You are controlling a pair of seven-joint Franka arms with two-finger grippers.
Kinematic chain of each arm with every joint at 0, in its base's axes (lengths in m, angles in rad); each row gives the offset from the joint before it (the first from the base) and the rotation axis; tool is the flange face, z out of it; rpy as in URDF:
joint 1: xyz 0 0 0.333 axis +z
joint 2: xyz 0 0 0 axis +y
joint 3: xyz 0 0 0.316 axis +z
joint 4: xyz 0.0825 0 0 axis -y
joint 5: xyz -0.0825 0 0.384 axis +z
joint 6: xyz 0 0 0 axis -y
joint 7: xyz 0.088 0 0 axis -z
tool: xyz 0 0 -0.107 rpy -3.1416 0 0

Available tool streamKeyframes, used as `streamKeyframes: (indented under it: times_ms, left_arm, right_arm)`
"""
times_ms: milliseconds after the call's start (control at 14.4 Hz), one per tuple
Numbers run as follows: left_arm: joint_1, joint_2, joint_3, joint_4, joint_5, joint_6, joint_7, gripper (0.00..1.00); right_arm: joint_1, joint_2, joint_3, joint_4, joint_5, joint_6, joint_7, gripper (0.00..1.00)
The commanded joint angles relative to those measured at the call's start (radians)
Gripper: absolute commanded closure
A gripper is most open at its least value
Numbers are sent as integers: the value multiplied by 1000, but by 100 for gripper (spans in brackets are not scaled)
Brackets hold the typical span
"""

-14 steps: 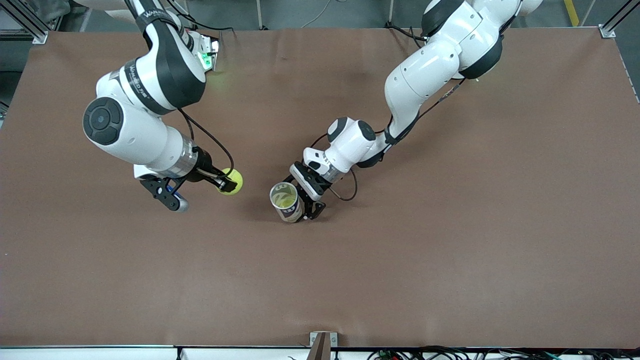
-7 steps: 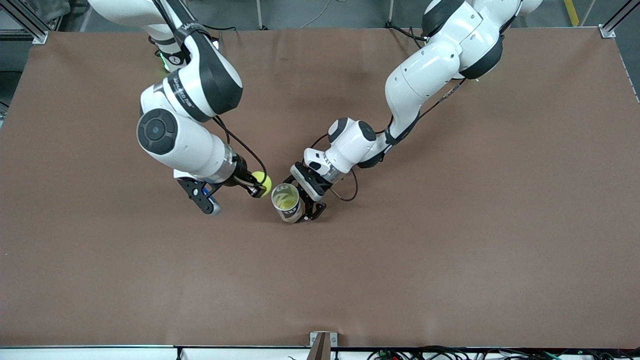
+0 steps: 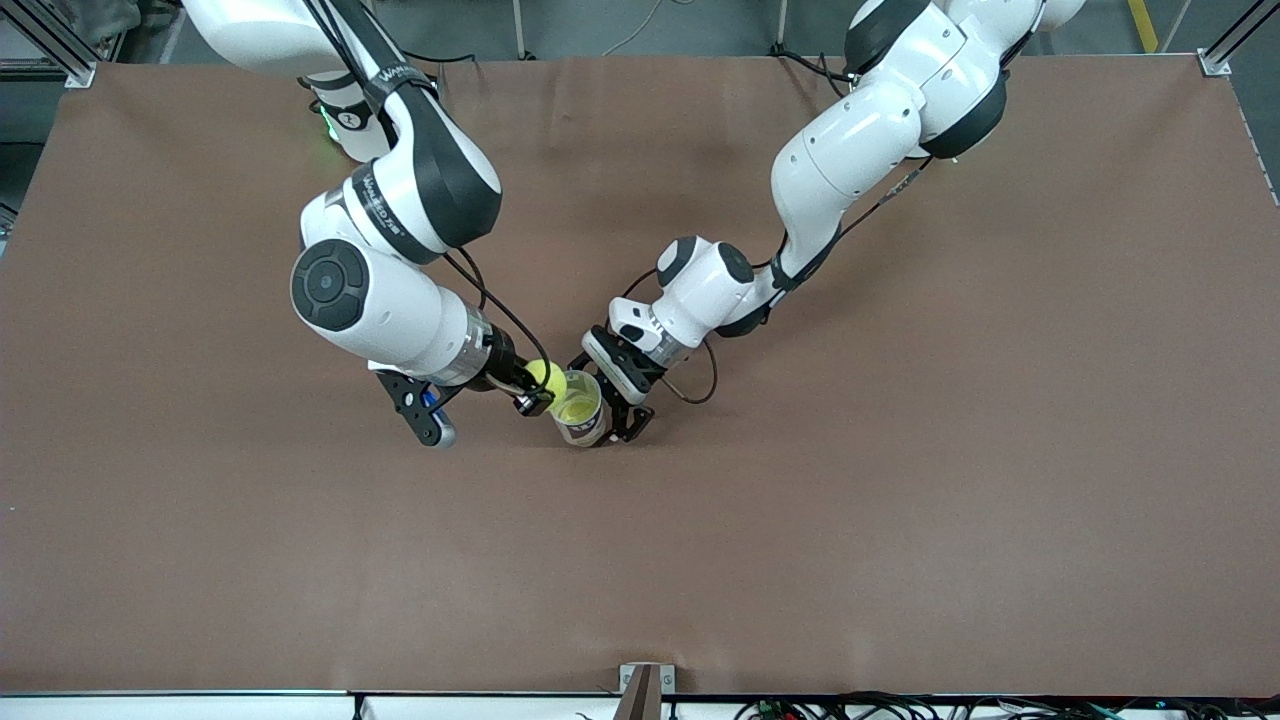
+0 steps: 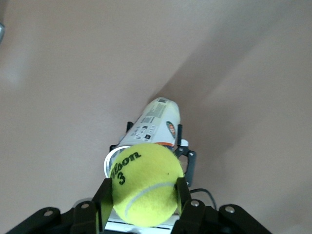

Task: Insert tennis ball vertically with right arm
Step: 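Open the right gripper to drop the second ball into the can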

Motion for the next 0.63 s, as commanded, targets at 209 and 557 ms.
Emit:
streamKeyframes:
  times_ms: [209,557]
  left_arm:
    - [3,-20,-8,-18,-11,10,2,0]
    - [-3,-20,-10,-15,-10,10,-4,0]
  right_arm:
    - [38,46,-7,36,21,54,74,100]
    - [44,64,-9,38,21,58,81,99]
